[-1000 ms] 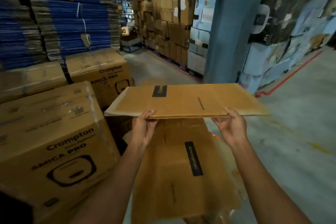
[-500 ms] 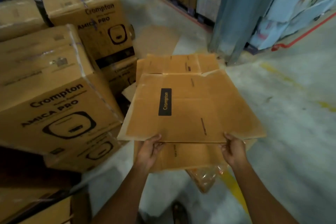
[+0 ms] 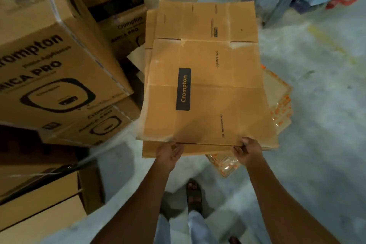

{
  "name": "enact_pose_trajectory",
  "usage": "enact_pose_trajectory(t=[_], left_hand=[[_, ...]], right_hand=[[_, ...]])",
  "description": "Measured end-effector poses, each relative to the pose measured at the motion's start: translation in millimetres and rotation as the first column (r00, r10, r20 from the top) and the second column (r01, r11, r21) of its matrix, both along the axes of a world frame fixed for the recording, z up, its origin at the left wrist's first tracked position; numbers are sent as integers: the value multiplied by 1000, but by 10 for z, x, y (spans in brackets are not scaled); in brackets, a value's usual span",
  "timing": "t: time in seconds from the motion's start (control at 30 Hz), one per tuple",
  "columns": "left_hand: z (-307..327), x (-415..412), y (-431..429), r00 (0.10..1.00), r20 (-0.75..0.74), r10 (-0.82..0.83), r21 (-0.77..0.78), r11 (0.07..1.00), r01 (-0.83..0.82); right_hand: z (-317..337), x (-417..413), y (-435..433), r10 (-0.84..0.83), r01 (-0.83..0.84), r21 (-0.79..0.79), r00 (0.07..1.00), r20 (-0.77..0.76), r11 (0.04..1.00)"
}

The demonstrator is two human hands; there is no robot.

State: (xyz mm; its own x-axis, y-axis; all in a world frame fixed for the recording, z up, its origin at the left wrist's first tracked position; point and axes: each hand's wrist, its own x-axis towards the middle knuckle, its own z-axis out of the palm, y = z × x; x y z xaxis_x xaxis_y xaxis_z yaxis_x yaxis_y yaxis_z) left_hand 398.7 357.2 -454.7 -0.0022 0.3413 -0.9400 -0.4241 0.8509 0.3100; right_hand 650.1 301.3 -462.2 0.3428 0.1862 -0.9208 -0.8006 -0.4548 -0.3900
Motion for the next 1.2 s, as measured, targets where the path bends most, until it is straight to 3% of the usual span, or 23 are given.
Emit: enact_pose_trajectory(t=[0.1,0.23,0.3,0.4,0.53,0.67,0.9,1.03,1.2], left_hand=[[37,-69,-32,995,-16,-99,4,995,99],[170,-126,32,982,-98,-160,60,984,167],[257,-159,110,975,-146,-166,125,975,185],[431,-293,237,974,-193,-121,209,964,162],[590,-770,286,979,-205,15,275,961,43],[660,-1562,42,958,-216,191,307,944,-120],[458,-3340,-996,807,-278,522,290,846,-447],[361,-4196,-1622,685,-317,656,253,755,-605],[-100,-4929,-2147,597,-325,734,182,668,-722]], right_hand=[[-54,-40,-18,84,-82,-44,995,45,996],[99,-287,30,188,-189,-37,982,-30,981],[194,-461,122,215,-214,32,976,-42,976],[347,-776,336,312,-312,126,950,16,942],[576,-1434,708,513,-533,213,846,146,819],[752,-2371,973,695,-710,271,699,165,650],[649,-4345,820,938,-942,259,272,213,214],[451,-5497,491,980,-972,233,24,198,-23],[73,-6602,179,962,-956,213,-150,229,-200]])
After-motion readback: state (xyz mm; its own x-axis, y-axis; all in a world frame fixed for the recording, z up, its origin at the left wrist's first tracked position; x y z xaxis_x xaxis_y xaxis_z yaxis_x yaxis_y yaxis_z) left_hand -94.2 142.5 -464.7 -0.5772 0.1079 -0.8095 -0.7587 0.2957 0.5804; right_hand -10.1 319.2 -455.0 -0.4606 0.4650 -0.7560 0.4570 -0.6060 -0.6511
